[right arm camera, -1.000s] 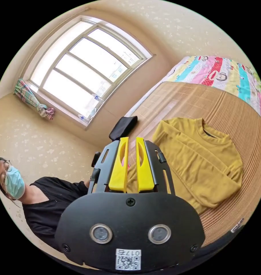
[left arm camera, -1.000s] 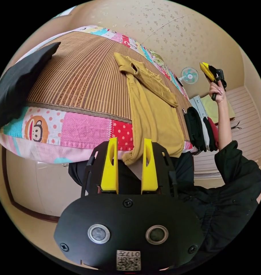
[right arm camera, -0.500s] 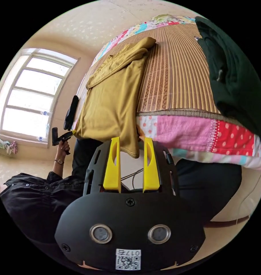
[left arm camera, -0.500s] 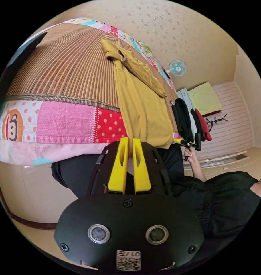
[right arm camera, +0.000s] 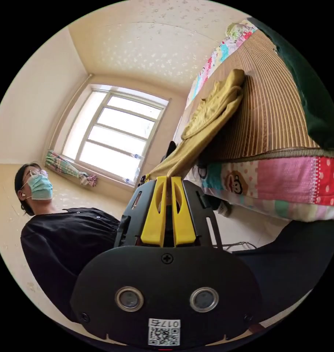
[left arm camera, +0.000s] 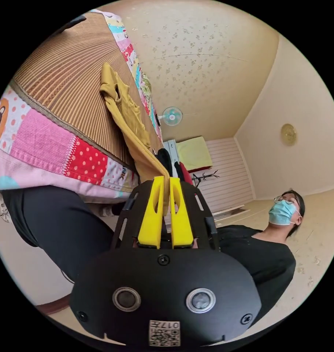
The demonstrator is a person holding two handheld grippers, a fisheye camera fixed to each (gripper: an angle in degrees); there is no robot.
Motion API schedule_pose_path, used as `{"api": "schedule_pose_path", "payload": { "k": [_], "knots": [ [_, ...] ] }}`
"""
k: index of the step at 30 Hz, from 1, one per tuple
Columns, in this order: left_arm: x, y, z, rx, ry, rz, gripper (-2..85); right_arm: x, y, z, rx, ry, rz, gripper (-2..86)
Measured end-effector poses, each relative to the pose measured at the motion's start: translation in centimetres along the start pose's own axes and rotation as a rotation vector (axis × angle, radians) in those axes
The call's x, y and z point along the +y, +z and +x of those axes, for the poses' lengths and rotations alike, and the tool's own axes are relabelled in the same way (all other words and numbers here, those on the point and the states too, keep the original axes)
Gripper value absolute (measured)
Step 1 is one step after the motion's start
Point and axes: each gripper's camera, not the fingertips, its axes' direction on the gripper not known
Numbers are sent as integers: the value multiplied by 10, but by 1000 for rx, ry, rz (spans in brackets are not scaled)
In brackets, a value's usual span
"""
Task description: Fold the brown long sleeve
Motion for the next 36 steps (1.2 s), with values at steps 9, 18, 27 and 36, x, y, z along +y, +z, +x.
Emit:
{"api": "schedule_pose_path", "payload": {
  "k": [9, 18, 27, 36],
  "knots": [
    [-29, -12, -19, 177, -239, 255, 28, -38, -33, -13, -83, 107, 176, 28],
    [-238, 28, -58, -175, -283, 398, 118, -277, 39, 44, 290, 191, 176, 68],
    [-167, 57, -69, -652, -197, 314, 180, -268, 135, 47, 588, 99, 61, 107],
    [-115, 127, -99, -522, -284, 260, 76, -289, 347, -13, 388, -137, -367, 169]
  ]
}}
